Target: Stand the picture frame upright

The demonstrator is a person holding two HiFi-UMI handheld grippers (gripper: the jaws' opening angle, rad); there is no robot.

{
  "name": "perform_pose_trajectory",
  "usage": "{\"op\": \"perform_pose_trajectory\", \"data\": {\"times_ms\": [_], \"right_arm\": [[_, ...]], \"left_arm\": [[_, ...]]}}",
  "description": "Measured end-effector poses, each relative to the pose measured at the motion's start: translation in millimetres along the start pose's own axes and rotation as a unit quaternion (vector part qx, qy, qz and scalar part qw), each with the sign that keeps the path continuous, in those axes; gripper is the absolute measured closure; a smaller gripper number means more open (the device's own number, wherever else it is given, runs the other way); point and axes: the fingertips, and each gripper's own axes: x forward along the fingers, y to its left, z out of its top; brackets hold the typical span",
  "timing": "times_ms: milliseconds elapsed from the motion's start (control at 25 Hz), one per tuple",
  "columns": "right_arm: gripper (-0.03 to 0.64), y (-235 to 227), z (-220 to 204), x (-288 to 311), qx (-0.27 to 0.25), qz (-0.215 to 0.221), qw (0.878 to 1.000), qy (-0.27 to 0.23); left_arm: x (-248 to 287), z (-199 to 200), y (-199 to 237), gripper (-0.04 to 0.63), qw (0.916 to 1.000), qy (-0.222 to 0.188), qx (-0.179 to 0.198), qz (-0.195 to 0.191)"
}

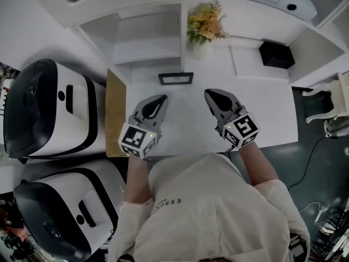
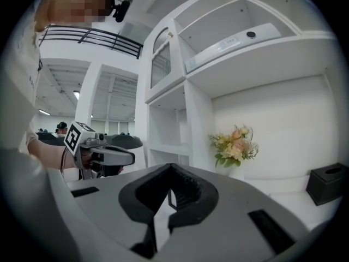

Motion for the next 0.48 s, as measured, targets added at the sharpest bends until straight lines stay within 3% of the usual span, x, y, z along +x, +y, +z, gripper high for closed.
{"op": "perform_pose_trajectory", "data": {"times_ms": [480], "right_arm": [[0.603, -7.5, -1.6, 3.5, -0.034, -0.013, 0.999, 0.016]], "left_arm": [[7.1, 0.5, 2.6, 0.593, 0.9999, 0.006, -0.011, -0.001]]}}
